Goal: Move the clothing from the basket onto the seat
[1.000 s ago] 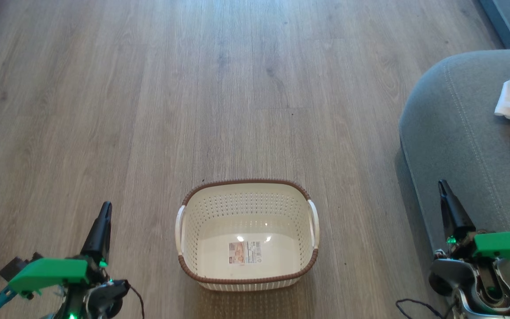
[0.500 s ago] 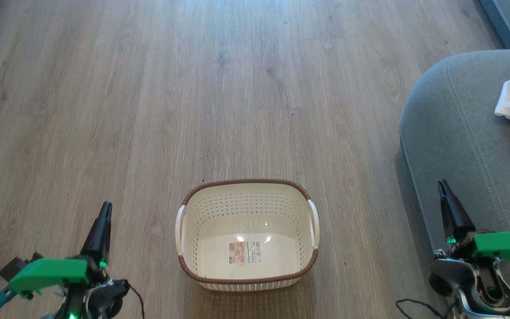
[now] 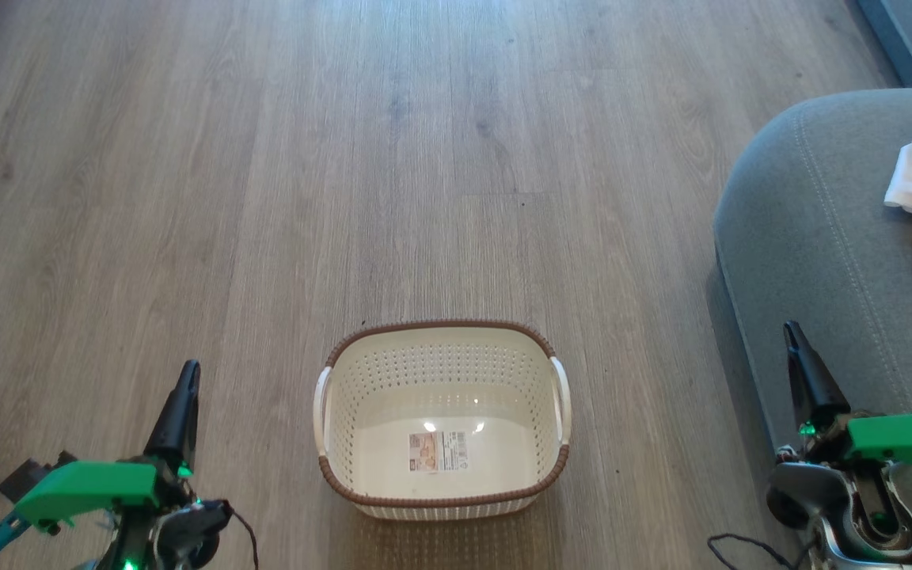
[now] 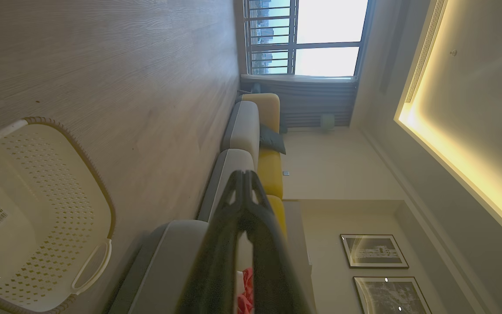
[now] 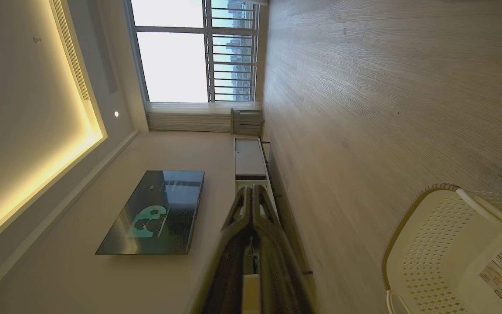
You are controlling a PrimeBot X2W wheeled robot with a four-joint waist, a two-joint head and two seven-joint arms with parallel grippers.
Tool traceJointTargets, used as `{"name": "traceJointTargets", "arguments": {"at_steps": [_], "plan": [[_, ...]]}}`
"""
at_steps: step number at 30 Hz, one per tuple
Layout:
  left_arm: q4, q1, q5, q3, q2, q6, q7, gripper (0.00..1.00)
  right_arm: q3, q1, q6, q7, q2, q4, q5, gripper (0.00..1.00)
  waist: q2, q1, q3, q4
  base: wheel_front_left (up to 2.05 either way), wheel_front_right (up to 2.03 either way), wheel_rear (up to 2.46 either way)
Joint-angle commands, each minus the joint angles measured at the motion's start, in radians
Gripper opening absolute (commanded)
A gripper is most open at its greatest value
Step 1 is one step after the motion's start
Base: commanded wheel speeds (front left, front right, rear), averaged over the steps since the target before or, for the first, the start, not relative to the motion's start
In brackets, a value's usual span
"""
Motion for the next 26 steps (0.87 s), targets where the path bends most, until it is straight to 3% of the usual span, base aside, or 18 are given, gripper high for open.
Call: {"name": "traceJointTargets", "arguments": {"at_steps": [1,26], "plan": [[-0.034,-0.049,-0.007,0.034,0.008,-0.002,0.007,0.00,0.018,-0.018,0.000,0.006,-0.003,-0.040,0.006,0.00,0.0000,0.0000,0.000,0.000,0.00,0.00,0.00],[-0.034,-0.049,-0.007,0.034,0.008,-0.002,0.007,0.00,0.018,-0.018,0.000,0.006,-0.003,-0.040,0.006,0.00,0.0000,0.0000,0.000,0.000,0.00,0.00,0.00]]}}
